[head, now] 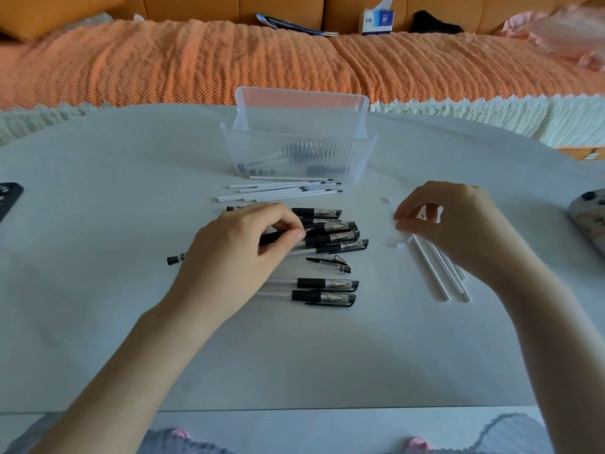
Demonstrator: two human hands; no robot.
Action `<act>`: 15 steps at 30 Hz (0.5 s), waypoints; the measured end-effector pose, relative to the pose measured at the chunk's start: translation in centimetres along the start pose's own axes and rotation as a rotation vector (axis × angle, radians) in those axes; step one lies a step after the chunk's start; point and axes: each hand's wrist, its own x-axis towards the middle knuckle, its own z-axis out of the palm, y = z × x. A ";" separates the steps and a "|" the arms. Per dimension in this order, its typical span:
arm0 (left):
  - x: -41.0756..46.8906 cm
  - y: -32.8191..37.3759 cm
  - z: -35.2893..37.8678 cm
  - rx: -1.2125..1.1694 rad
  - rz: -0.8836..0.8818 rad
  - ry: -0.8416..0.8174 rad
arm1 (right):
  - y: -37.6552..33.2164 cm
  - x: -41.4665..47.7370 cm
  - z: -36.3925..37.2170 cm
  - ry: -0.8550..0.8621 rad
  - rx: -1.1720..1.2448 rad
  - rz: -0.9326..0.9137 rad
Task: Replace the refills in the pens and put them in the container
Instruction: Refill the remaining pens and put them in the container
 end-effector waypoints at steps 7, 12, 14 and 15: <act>0.0 0.1 0.1 0.008 -0.009 -0.028 | 0.7 0.4 0.8 -0.033 -0.043 0.029; -0.1 0.1 0.1 0.020 -0.028 -0.046 | 1.1 0.7 1.7 -0.049 -0.114 0.013; -0.1 0.1 0.1 0.023 -0.030 -0.047 | 1.2 0.7 1.8 -0.058 -0.145 0.013; -0.1 0.1 0.1 0.022 -0.029 -0.048 | 1.3 0.7 1.8 -0.064 -0.148 0.016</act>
